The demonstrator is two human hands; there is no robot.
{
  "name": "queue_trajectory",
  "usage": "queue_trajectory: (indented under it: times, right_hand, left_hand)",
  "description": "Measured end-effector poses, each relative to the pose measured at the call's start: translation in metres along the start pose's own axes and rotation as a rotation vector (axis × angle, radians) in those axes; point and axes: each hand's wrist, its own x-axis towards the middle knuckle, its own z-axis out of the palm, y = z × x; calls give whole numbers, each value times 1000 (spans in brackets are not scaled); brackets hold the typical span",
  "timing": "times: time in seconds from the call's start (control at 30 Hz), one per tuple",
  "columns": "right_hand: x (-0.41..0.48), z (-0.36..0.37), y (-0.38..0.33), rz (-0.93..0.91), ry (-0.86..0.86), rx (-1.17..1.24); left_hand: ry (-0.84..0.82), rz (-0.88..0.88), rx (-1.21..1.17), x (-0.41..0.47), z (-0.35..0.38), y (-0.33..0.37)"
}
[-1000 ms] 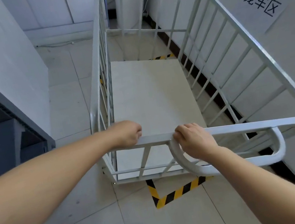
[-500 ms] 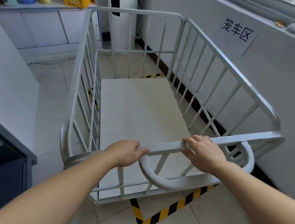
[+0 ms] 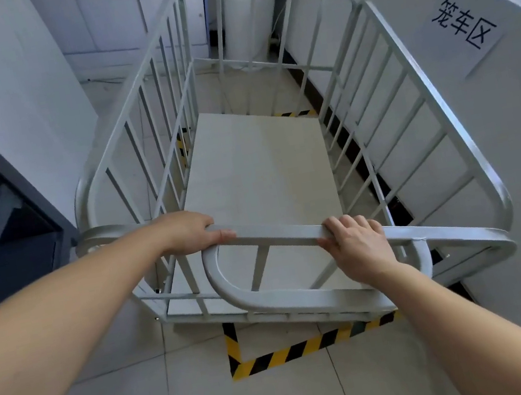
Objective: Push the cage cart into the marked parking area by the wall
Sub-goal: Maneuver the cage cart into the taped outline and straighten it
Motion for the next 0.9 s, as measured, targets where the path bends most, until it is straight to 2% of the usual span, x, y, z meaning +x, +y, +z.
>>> queue_trajectory:
  times: [0.9]
  right_hand:
    - [0,1,0,3,-26,52]
  left_hand:
    - [5,4,45,3,6,-5]
